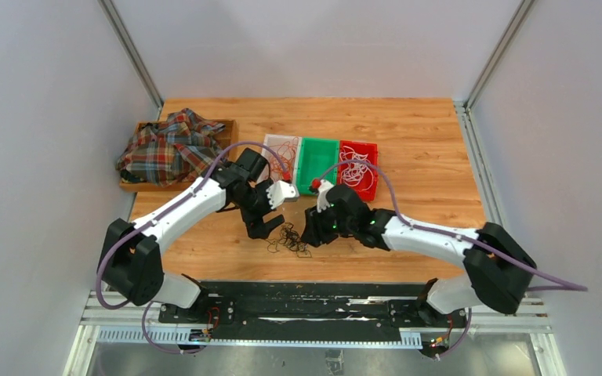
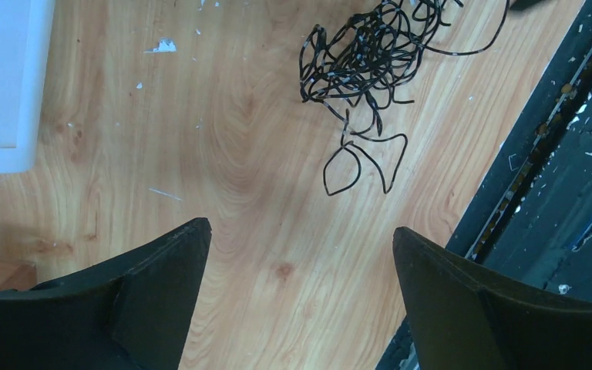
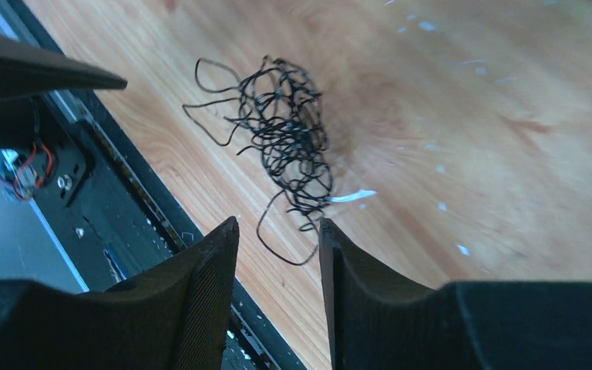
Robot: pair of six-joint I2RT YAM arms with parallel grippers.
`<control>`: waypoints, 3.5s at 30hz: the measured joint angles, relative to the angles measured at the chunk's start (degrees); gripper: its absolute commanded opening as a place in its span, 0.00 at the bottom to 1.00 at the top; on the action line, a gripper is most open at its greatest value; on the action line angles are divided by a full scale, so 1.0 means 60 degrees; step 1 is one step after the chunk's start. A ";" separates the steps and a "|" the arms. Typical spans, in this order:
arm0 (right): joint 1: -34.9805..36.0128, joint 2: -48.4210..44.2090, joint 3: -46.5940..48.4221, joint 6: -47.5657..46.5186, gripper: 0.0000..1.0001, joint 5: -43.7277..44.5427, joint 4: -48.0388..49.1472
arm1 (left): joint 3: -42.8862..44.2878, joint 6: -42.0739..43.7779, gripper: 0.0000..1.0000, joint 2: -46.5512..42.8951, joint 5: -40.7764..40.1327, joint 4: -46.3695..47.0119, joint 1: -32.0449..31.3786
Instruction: Untangle the cables
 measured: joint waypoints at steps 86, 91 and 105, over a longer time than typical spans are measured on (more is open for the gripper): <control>-0.0619 -0.2273 -0.1909 0.0987 0.59 0.1661 0.1286 | 0.0375 -0.0834 0.05 0.2718 0.0623 0.1264 -0.0535; -0.0535 -0.1504 -0.1501 0.0841 0.60 0.1344 0.1290 | 0.0270 -0.0321 0.01 0.1854 0.0765 0.0532 -0.0539; 0.0787 -0.0342 -0.0732 -0.0390 0.68 0.1559 0.2699 | 0.1479 -0.1002 0.01 0.0131 0.1676 -0.0991 -0.0539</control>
